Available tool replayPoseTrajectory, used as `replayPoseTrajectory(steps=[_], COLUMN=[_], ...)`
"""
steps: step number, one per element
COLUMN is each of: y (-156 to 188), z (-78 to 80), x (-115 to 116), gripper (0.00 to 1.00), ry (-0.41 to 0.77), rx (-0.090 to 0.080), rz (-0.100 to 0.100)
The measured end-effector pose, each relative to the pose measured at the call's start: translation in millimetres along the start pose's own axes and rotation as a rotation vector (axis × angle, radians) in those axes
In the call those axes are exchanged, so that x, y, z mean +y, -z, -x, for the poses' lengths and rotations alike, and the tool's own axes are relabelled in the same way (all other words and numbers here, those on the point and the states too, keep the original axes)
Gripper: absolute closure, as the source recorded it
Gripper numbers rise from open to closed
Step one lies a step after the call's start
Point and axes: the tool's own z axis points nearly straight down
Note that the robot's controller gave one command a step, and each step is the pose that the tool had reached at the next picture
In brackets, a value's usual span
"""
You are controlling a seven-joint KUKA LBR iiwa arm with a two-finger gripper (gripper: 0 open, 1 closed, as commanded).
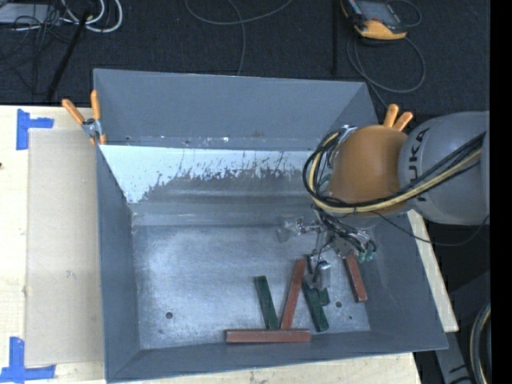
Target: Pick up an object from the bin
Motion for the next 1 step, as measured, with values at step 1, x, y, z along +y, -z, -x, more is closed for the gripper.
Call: replayPoseTrajectory(steps=[1], y=[-0.5], z=[-36.5], x=[11.1], gripper=[0.0], ry=[0.2], rx=[0.005], rz=[0.003])
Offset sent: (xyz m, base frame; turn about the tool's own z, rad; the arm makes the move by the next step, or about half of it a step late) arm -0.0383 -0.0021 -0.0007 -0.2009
